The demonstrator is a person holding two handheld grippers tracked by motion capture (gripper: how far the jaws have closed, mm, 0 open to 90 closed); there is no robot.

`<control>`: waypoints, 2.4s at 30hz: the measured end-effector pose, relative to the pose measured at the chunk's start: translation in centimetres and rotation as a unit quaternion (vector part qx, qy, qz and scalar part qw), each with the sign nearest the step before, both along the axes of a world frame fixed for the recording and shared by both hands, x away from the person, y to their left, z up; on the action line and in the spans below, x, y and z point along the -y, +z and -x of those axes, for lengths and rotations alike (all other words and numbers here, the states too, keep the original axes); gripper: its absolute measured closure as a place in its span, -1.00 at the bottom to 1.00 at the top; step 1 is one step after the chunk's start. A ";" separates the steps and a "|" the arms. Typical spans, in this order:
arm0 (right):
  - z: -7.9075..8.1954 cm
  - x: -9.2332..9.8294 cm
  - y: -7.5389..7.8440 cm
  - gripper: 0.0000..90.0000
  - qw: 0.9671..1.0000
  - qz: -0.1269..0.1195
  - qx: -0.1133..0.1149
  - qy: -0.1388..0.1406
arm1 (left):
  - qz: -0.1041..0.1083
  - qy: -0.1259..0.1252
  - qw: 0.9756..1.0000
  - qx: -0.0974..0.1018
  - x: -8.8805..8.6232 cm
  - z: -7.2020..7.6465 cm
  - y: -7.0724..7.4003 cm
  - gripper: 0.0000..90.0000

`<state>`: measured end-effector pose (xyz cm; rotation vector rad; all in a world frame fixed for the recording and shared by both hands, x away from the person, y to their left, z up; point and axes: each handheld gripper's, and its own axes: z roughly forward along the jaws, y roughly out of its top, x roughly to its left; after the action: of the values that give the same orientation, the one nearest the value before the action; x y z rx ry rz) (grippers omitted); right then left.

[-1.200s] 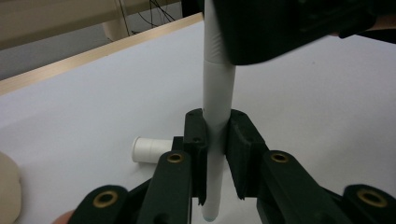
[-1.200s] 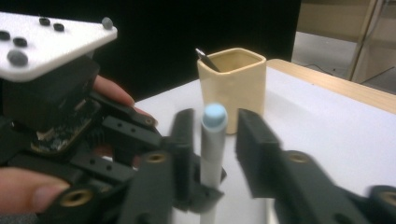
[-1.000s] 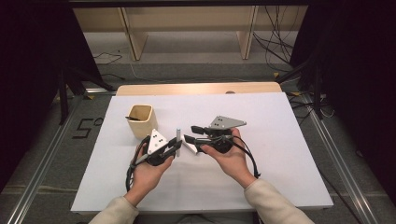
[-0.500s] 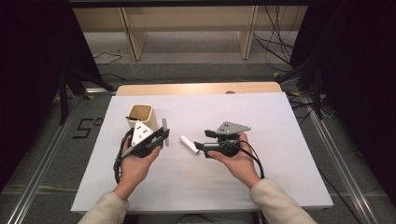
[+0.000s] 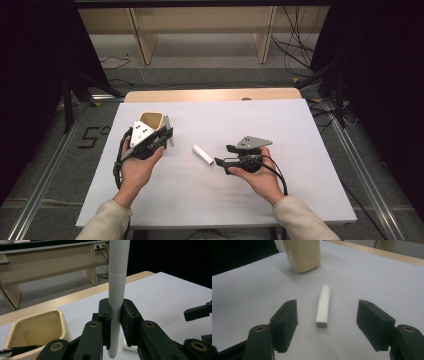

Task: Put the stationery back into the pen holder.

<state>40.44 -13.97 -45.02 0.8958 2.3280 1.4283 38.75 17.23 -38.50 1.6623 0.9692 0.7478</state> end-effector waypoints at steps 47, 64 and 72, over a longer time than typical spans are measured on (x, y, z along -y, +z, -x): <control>0.3 1.3 -0.9 -0.31 1.000 0.011 -0.014 -0.010 | 0.013 0.057 0.998 0.033 -3.0 -2.7 2.5 0.75; 0.4 1.4 -1.0 -0.32 1.000 0.011 -0.018 -0.011 | 0.010 0.079 0.996 0.035 -4.0 -4.0 1.1 0.74; 0.4 1.4 -1.1 -0.32 1.000 0.013 -0.018 -0.009 | 0.009 0.083 0.996 0.029 -4.2 -4.4 0.3 0.74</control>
<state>40.05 -15.33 -46.08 0.9410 2.3527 1.3821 43.10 21.38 -38.18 1.5499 1.0800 0.8909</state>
